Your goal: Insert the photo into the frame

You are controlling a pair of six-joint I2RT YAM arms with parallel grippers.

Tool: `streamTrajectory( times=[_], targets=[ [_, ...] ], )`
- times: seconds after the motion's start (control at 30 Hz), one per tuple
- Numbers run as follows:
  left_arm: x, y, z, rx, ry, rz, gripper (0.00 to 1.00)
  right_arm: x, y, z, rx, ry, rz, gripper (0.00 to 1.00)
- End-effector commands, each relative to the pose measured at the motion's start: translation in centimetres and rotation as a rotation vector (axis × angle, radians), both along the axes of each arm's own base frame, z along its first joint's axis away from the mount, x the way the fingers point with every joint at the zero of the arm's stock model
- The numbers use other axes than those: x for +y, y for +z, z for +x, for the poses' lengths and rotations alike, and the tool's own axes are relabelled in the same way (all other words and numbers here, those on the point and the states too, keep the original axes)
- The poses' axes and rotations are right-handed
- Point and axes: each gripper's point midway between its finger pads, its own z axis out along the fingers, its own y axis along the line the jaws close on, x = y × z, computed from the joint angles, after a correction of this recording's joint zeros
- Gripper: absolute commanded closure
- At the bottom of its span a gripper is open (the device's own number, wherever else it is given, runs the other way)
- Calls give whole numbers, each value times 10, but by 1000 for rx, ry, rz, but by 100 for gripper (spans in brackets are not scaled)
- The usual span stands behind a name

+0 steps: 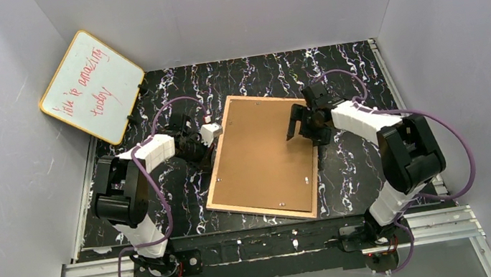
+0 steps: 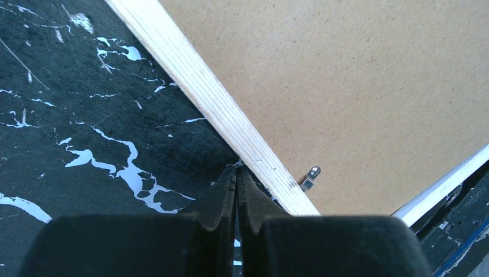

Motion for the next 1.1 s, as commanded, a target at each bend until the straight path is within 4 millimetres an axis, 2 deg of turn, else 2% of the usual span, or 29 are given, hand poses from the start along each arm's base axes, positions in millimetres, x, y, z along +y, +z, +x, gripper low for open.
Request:
streamTrajectory(
  times=[0.0, 0.4, 0.7, 0.87, 1.07],
  targets=[
    [0, 0, -9, 33, -14, -12, 100, 11, 10, 3, -3, 29, -37, 4],
    [6, 3, -7, 12, -6, -2, 100, -11, 31, 6, 1, 52, -192, 1],
    [11, 11, 1, 9, 19, -14, 100, 2, 51, 12, -61, 85, -109, 1],
    [9, 14, 4, 9, 26, -32, 100, -9, 35, 12, -34, 52, -90, 3],
    [10, 11, 0, 20, 23, -31, 100, -3, 11, 12, 11, 56, -36, 8]
  ],
)
